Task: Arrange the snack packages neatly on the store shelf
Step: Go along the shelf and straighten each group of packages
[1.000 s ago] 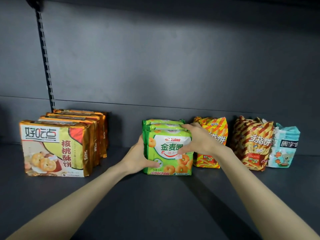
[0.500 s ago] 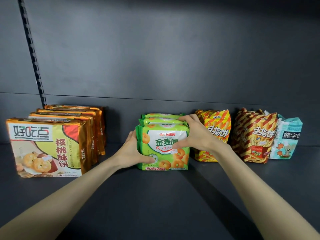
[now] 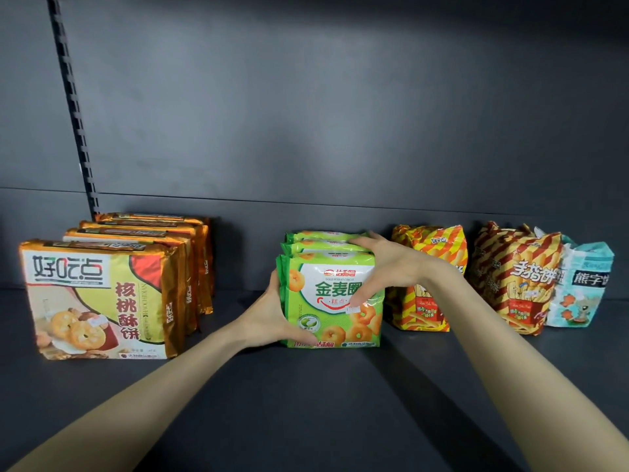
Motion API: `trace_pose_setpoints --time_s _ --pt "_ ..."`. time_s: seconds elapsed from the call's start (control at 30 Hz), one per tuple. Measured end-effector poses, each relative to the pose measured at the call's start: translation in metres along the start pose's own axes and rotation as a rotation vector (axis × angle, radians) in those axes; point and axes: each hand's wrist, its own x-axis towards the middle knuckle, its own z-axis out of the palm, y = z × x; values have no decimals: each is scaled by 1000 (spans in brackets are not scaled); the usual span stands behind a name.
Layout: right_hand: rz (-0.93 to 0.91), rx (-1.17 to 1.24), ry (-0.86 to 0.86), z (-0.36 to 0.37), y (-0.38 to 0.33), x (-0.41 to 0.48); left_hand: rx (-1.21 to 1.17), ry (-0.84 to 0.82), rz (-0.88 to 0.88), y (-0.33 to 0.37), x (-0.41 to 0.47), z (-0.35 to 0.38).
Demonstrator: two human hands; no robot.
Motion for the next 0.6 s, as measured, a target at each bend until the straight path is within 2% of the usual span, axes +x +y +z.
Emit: trace_pose_setpoints --time_s 0.6 --pt "-97 75 172 19 -8 4 33 68 -8 -2 -8 -13"
